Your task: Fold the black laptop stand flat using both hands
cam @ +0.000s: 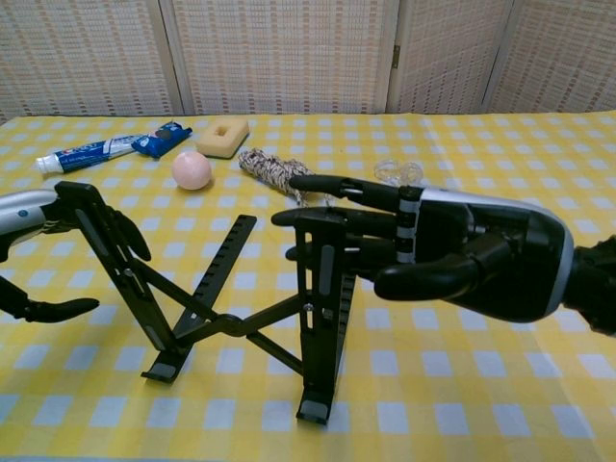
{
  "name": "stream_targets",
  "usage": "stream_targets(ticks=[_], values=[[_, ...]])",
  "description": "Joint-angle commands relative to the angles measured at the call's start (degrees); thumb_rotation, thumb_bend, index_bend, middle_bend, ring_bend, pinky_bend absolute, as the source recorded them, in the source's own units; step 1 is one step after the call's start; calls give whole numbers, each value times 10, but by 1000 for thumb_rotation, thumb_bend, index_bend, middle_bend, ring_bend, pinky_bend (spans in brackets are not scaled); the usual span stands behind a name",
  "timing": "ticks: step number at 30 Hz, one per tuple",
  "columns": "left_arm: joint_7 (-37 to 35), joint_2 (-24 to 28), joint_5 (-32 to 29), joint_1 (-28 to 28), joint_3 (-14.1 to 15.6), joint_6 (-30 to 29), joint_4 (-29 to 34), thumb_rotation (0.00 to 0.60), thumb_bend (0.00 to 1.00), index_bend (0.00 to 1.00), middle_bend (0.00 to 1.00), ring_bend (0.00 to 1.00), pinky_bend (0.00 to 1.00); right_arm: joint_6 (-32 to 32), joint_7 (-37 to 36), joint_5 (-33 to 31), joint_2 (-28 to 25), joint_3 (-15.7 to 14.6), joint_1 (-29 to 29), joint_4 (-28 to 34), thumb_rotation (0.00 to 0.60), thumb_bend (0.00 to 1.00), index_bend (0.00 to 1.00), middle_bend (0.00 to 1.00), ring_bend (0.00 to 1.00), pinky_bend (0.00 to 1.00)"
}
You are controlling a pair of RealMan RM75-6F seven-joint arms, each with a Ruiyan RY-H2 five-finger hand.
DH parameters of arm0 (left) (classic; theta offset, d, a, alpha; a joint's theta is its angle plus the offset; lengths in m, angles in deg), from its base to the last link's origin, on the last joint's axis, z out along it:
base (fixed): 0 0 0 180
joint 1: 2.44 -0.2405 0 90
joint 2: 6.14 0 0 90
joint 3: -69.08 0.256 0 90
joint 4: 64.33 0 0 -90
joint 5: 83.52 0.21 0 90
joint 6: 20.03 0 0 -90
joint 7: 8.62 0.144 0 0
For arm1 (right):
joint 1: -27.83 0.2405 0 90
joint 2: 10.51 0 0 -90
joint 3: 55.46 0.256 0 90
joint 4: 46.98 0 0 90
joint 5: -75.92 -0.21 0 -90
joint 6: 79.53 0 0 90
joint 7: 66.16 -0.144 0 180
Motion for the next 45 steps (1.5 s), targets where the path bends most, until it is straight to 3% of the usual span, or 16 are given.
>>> stream_targets(ticks=[1,11,20,45], values=[[17,-12,-16,-2,-3,18,-6,600,381,400,323,233,214,2,17,-11,-13,10,2,17,600,183,0,126,145,0],[50,-48,-33,-9,-6,37,-33,600,381,466,324,242,218,15,25,-25,-23,16,-3,28,600,183,0,126,136,0],[46,-79,-46,-11,-17,42,-49,600,383,464,323,246,221,21,20,-22,-19,15,-7,21,600,183,0,125,135,0],[34,-104,-54,-12,-22,49,-56,600,391,522,323,267,231,32,12,-26,-14,18,-16,11,600,183,0,125,128,0]])
